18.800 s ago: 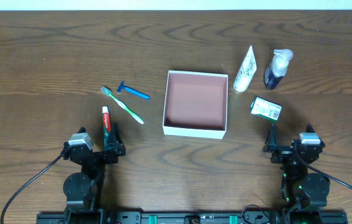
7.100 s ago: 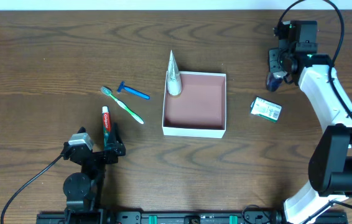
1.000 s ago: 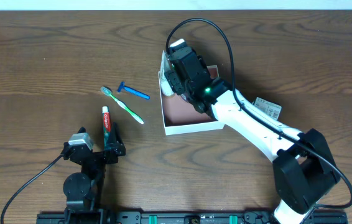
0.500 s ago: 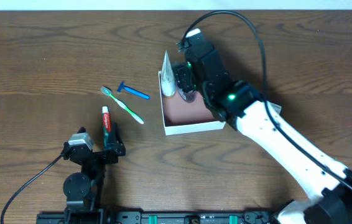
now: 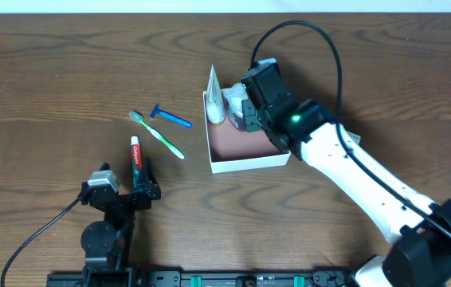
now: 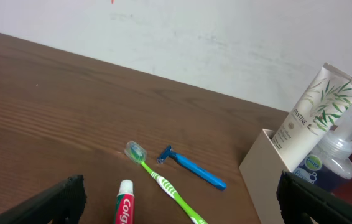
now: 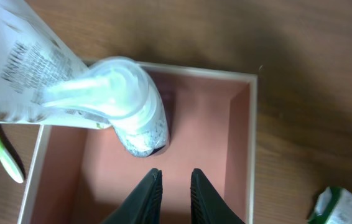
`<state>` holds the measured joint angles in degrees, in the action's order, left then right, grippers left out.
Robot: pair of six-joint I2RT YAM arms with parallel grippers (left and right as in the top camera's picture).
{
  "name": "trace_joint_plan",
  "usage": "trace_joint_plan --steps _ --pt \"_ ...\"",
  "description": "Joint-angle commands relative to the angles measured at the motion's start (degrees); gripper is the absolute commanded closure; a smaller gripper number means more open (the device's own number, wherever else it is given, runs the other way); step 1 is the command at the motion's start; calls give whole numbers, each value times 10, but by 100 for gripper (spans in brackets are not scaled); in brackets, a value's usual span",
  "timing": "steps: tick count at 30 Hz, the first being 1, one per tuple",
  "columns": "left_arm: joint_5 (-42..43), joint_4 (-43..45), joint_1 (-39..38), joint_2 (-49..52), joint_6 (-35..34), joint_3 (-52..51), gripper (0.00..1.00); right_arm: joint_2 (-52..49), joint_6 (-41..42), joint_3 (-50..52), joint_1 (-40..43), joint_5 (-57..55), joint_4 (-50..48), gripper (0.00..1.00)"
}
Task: Pack container
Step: 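Lower the bottle into the box and adjust it next to the tube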
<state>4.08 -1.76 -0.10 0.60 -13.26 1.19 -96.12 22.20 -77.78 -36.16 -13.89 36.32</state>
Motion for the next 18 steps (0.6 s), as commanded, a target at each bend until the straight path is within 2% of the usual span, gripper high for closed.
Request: trace_joint_plan --steps 1,8,18 --pt "4 -20 1 -3 7 -10 2 -14 27 22 3 -3 -21 83" --pt "4 -20 1 -3 7 -10 2 -17 67 102 23 -1 -127 80" --pt "4 -20 1 -3 7 -10 2 -17 78 225 45 39 -312 76"
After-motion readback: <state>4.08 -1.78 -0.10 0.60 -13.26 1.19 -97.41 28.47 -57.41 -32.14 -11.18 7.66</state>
